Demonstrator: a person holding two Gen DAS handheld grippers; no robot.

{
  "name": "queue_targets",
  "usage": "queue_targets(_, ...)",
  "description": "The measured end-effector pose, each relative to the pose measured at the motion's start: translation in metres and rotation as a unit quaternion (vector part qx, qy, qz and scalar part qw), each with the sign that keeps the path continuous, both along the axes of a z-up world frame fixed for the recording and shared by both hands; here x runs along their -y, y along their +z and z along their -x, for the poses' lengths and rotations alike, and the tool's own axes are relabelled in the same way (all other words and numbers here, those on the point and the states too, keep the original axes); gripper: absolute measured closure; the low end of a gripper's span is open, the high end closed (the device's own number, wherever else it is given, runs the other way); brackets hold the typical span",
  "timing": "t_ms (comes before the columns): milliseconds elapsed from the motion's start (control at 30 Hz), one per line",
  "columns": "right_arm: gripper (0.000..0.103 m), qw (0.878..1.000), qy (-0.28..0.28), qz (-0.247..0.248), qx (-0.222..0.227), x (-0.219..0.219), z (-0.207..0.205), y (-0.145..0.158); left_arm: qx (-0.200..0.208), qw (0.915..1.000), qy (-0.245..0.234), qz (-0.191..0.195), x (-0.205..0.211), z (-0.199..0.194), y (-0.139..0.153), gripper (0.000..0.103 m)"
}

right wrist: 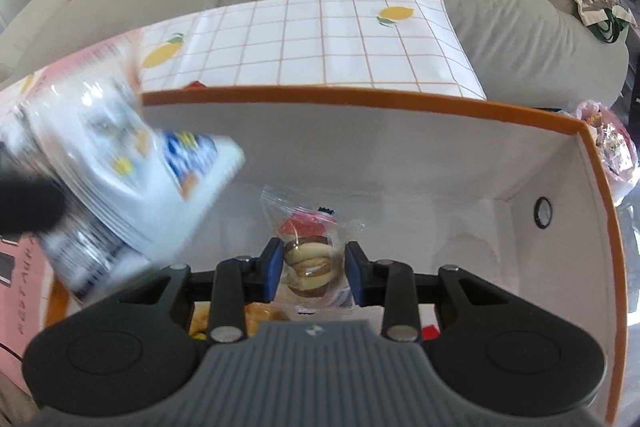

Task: Organize snacks
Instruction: 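Lower both bags into the orange box and open both grippers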

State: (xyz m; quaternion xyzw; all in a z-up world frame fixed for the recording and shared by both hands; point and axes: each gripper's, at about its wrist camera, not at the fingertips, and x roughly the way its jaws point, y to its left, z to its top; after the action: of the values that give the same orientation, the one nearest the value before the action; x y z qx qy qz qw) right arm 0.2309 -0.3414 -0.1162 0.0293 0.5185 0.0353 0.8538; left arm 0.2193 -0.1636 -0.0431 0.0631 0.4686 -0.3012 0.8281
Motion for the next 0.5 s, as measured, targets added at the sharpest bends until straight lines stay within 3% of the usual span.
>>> queue_targets(300, 0.071, 1.0, 0.013, -0.007, -0.019, -0.004, -0.004, -0.013, -0.02, 0.9909, -0.034, -0.129, 0.031, -0.008, -0.035, 0.069)
queue_targets(500, 0.071, 0.999, 0.018, 0.0, -0.036, -0.005, -0.006, -0.016, -0.032, 0.9852, -0.042, -0.163, 0.037, -0.013, -0.04, 0.066)
